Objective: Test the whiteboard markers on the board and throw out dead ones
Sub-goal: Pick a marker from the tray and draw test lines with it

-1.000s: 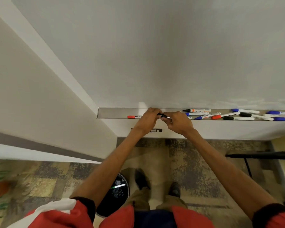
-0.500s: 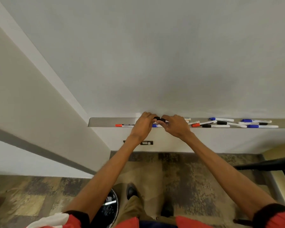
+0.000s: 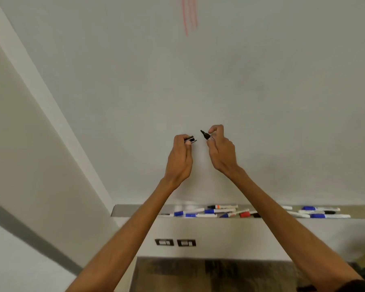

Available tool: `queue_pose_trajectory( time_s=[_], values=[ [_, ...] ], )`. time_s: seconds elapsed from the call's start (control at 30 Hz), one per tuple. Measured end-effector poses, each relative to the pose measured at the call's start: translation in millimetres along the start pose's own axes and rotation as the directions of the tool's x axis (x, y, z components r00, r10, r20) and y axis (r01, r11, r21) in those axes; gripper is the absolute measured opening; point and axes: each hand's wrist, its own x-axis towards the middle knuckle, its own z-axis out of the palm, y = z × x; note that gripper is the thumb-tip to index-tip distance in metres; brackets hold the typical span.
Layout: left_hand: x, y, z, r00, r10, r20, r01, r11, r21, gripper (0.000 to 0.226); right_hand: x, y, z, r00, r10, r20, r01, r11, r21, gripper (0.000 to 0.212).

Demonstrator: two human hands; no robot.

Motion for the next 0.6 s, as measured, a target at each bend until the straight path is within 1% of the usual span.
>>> queue_pose_trajectory(
  time_s=[0.1, 0.17, 0.3, 0.37, 0.43, 0.53, 0.6],
  values=[
    [37, 30, -15, 0.989, 0.077, -0.127, -0.078, 0.997, -0.005, 0.031, 31, -26, -27, 0.992, -0.102, -0.068, 0.107, 0.992, 0.072, 0.026],
    [62, 52, -27, 0.977, 0.100, -0.187, -0.108, 0.994, -0.032, 0.032, 53, -44, -45, 0.976, -0.193, -0.099, 0.201, 0.976, 0.079, 0.026],
    [109, 86, -55, 0.938, 0.191, -0.289, -0.213, 0.976, -0.046, 0.027, 93, -78, -78, 0.907, -0.382, -0.176, 0.394, 0.919, 0.036, 0.021],
    [135, 100, -69, 0.905, 0.236, -0.355, -0.265, 0.963, -0.036, 0.023, 114, -97, -92, 0.880, -0.405, -0.249, 0.437, 0.895, 0.089, 0.021],
    [160, 113, -81, 0.865, 0.262, -0.429, -0.300, 0.954, -0.023, 0.021, 135, -117, -108, 0.875, -0.380, -0.300, 0.446, 0.874, 0.194, 0.024],
    [198, 135, -101, 0.796, 0.284, -0.534, -0.333, 0.943, 0.004, 0.020, 163, -151, -137, 0.875, -0.360, -0.324, 0.466, 0.806, 0.365, 0.036],
    [222, 149, -115, 0.757, 0.315, -0.572, -0.346, 0.936, 0.057, 0.020, 179, -172, -156, 0.854, -0.389, -0.346, 0.512, 0.748, 0.424, 0.040]
  ],
)
